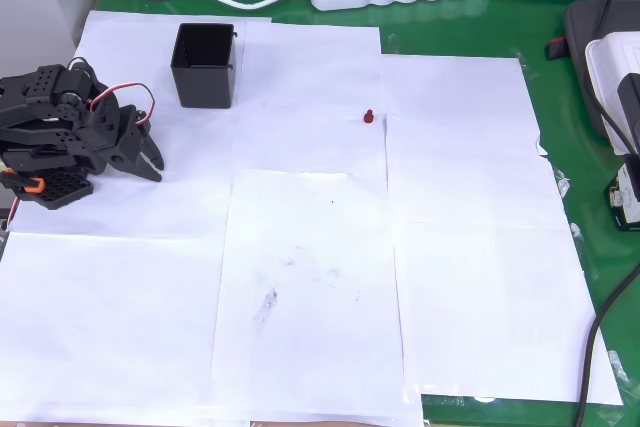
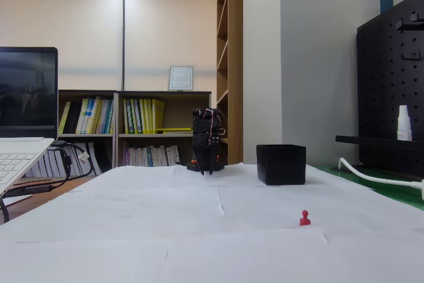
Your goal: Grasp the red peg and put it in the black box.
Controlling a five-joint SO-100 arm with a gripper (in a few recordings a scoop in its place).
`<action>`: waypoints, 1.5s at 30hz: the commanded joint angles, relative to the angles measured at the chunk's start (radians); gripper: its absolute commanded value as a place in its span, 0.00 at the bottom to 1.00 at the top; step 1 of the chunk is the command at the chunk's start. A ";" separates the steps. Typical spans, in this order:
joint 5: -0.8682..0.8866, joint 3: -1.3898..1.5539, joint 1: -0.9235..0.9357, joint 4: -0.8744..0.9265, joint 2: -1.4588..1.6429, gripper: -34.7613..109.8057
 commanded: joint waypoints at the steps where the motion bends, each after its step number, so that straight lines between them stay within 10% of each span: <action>1: -0.005 0.014 0.098 0.084 -0.018 0.24; 30: 0.018 0.431 -0.020 -0.183 0.339 0.24; 40: -0.005 0.342 -0.098 -0.951 0.739 0.24; 45: 0.009 0.028 -0.106 -1.847 0.951 0.24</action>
